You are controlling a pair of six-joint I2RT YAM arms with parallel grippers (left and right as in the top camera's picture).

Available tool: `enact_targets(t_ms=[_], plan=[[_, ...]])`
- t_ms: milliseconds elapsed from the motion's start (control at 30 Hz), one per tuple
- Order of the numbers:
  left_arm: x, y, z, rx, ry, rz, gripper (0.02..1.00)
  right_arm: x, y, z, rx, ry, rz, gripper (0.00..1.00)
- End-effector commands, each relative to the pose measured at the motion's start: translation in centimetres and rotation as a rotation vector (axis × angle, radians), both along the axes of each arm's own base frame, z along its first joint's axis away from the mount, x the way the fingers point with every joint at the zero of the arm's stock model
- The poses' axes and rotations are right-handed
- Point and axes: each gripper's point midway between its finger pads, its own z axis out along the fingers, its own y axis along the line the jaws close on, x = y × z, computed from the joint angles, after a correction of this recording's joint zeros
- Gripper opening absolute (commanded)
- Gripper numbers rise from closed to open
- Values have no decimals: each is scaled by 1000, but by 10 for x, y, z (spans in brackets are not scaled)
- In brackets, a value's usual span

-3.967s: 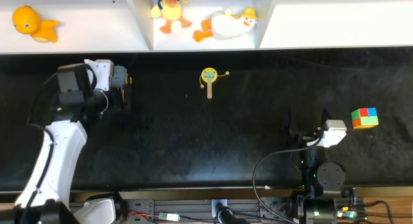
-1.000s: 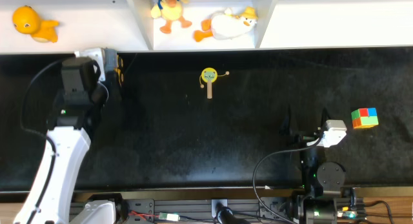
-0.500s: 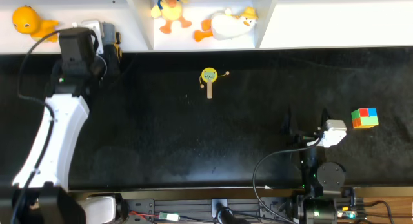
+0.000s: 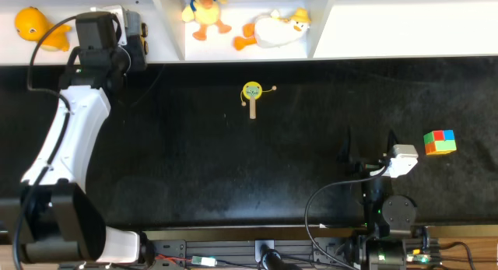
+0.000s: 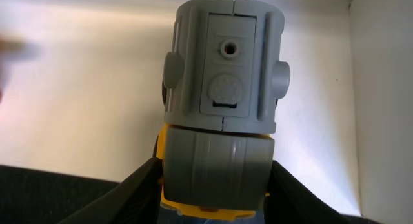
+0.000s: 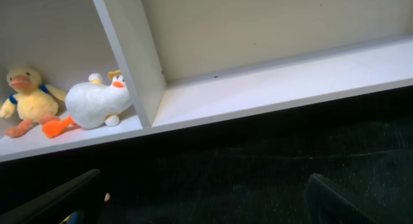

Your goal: Store Toys

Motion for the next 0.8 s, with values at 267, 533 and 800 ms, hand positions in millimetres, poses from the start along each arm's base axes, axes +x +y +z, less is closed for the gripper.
enact_targets(t_ms=[267,533,800], plan=[[22,1,3,-17,-27,8,308,0,-1,-3,1,-2,-6,996],[26,2,6,-17,-47,8,520,0,-1,-3,1,-2,-6,996],[25,2,6,-17,-45,8,998,0,-1,-3,1,-2,-6,993]])
